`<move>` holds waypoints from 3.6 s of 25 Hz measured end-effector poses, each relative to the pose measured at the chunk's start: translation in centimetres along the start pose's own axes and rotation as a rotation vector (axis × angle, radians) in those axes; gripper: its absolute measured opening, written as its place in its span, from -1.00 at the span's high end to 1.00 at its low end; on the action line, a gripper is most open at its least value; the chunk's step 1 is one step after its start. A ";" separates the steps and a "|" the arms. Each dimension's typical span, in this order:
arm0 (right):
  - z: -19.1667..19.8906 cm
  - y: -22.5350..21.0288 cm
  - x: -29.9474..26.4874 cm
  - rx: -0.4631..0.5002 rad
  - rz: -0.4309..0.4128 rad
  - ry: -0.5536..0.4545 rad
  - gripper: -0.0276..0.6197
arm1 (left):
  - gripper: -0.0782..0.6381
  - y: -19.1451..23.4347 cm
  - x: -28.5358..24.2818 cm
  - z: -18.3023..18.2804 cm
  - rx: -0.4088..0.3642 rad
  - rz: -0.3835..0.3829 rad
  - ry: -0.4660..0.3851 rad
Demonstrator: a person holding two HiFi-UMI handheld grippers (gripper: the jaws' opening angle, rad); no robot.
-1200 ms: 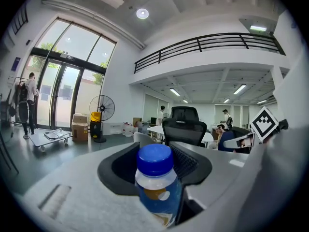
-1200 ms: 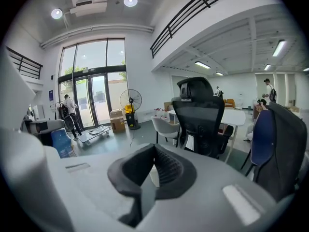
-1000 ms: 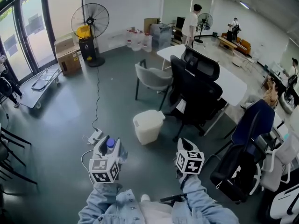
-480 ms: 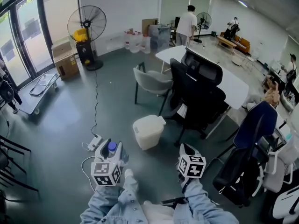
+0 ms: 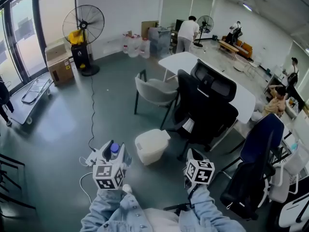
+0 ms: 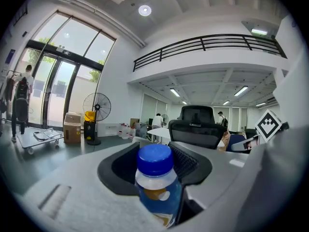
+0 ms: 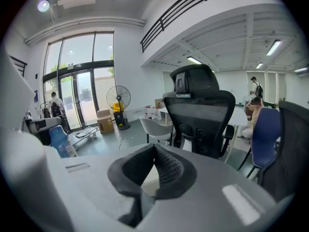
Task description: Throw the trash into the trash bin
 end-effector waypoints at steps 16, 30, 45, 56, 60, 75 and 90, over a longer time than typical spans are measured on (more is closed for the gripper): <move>-6.1 6.7 -15.3 0.020 0.054 0.061 0.91 | 0.22 11.8 -15.1 -1.4 0.039 0.040 0.078; -7.1 3.9 -19.3 -0.013 0.146 0.112 0.91 | 0.22 14.9 -21.4 0.5 0.094 0.014 0.145; -5.2 0.4 -21.3 -0.052 0.126 0.163 0.91 | 0.22 12.9 -22.3 2.6 0.055 -0.015 0.205; 2.4 -0.3 -25.1 -0.032 0.079 0.292 0.91 | 0.22 13.2 -21.9 10.9 0.070 -0.042 0.339; 6.1 -0.7 -27.3 -0.007 0.080 0.298 0.91 | 0.22 13.3 -22.3 16.1 0.062 -0.050 0.396; 20.4 -1.5 -36.1 0.067 0.028 0.358 0.91 | 0.22 17.4 -25.9 32.1 0.040 -0.118 0.435; 25.2 3.4 -43.0 0.057 -0.018 0.421 0.91 | 0.22 23.7 -27.2 35.2 0.026 -0.162 0.490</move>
Point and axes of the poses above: the fingertips, and each gripper's own axes: x backward along the fingers, y to its left, z out of its underside, the point moved 6 cm from there along x, backward along the fingers, and after that the axes turned 9 degrees about -z, right-handed, at the moved point
